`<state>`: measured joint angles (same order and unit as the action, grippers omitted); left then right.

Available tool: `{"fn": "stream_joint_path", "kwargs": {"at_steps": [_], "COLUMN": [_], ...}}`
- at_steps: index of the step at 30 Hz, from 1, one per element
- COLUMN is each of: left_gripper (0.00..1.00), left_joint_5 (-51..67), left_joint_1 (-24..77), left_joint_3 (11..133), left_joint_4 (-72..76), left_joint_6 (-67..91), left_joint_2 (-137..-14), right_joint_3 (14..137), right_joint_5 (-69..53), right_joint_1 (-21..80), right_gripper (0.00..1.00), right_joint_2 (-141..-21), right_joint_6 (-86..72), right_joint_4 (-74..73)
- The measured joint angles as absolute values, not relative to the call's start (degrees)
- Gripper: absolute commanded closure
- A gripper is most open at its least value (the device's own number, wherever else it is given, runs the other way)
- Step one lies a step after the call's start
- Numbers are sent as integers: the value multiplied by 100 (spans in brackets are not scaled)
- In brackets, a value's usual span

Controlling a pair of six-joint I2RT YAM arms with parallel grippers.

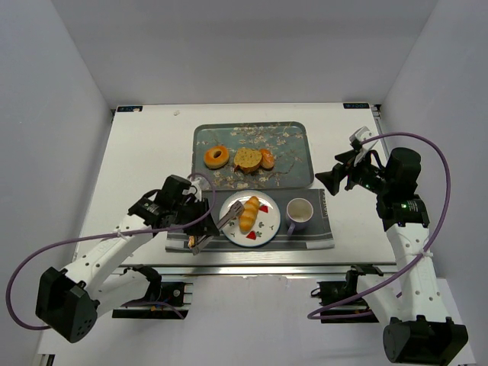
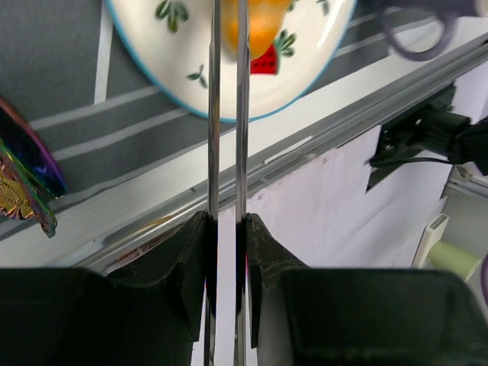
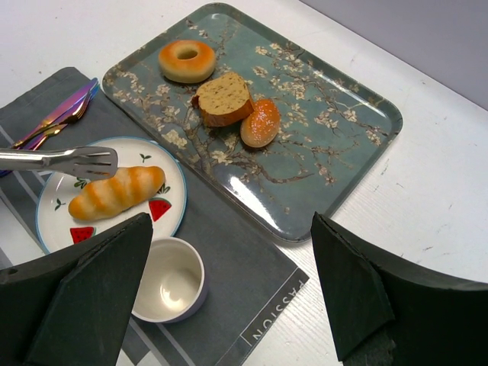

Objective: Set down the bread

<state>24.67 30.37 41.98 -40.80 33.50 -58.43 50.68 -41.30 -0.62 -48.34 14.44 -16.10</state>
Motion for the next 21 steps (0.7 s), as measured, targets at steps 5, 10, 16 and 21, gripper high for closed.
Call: {"fn": "stream_joint_path", "kwargs": {"at_steps": [5, 10, 16, 21], "left_gripper": [58, 50, 48, 49], "left_joint_5": [2423, 2204, 1914, 1739], "left_joint_1": [3039, 3039, 3039, 3039], "left_joint_3": [4023, 4080, 4193, 4405], "left_joint_4": [-3986, -4053, -4123, -4213], "left_joint_6": [3374, 3395, 3518, 3610], "left_joint_2": [-5876, -5752, -5430, -5336], "right_joint_3": [5065, 5028, 4971, 4971], "right_joint_5": [-4132, -4134, -4136, -4136], "right_joint_1": [-60, -60, -60, -58], "right_gripper": [11, 11, 11, 11], "right_joint_2": [-4845, -4842, -4842, -4842], "right_joint_6": [1487, 1520, 1520, 1520], "right_joint_4": [-1610, -1612, -1614, -1614]}}
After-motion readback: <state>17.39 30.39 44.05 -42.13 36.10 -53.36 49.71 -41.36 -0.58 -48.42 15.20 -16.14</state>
